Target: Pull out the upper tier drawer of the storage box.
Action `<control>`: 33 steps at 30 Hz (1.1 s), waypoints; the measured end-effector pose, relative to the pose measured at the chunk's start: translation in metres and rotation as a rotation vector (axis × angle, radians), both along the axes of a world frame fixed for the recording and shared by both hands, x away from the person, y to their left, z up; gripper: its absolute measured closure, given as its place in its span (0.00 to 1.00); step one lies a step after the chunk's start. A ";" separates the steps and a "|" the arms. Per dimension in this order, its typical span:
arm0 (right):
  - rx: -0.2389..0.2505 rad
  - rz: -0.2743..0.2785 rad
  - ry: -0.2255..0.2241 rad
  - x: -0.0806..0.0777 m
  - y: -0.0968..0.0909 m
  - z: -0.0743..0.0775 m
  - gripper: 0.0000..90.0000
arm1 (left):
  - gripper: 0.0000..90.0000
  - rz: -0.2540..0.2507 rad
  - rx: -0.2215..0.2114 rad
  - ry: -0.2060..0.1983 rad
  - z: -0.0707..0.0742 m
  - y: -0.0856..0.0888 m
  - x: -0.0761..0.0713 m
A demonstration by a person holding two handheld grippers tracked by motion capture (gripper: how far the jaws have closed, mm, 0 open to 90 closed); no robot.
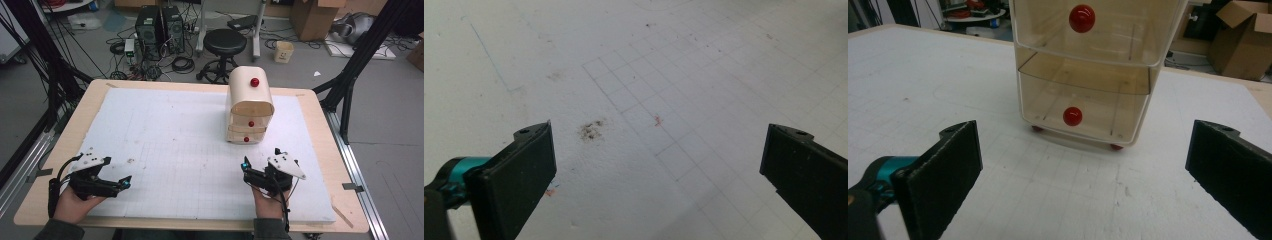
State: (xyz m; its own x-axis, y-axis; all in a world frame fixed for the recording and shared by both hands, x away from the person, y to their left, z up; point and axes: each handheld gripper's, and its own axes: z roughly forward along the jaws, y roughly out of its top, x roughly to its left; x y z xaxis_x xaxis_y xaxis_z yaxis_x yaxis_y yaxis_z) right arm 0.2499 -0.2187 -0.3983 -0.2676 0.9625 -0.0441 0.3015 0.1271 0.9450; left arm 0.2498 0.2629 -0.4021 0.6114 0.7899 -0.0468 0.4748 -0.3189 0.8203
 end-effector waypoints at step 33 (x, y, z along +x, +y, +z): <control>0.047 -0.081 -0.084 0.051 0.029 0.011 0.00 | 0.02 -0.002 0.005 0.009 -0.003 -0.001 0.003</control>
State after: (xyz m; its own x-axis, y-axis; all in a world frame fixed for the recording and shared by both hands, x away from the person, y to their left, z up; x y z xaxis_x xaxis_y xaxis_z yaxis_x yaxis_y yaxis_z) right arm 0.3013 -0.1902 -0.3873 -0.1862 0.9824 -0.0171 0.2282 0.0602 0.9717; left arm 0.2524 0.2617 -0.4048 0.6123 0.7892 -0.0485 0.4818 -0.3238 0.8143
